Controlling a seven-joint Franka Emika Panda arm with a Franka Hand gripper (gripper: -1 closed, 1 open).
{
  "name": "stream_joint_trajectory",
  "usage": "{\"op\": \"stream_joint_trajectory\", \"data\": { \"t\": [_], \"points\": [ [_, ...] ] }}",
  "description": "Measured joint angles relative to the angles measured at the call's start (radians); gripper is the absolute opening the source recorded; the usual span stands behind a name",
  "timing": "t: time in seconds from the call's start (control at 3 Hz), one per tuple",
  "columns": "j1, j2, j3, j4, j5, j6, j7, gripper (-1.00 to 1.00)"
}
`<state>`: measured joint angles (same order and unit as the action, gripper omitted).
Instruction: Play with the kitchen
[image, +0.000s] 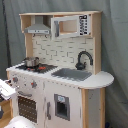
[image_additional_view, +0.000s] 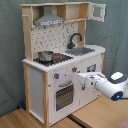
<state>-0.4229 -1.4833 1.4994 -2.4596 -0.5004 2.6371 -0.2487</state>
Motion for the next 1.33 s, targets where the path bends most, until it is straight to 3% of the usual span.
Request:
{"op": "stream_joint_trajectory", "data": {
  "t": [0.67, 1.33],
  "points": [
    [0.048, 0.0, -0.032, -0.109, 0.0, 0.114, -0.133, 1.0],
    [0.044, 0.0, -0.082, -0.21, 0.0, 0.275, -0.211, 1.0]
  ]
}}
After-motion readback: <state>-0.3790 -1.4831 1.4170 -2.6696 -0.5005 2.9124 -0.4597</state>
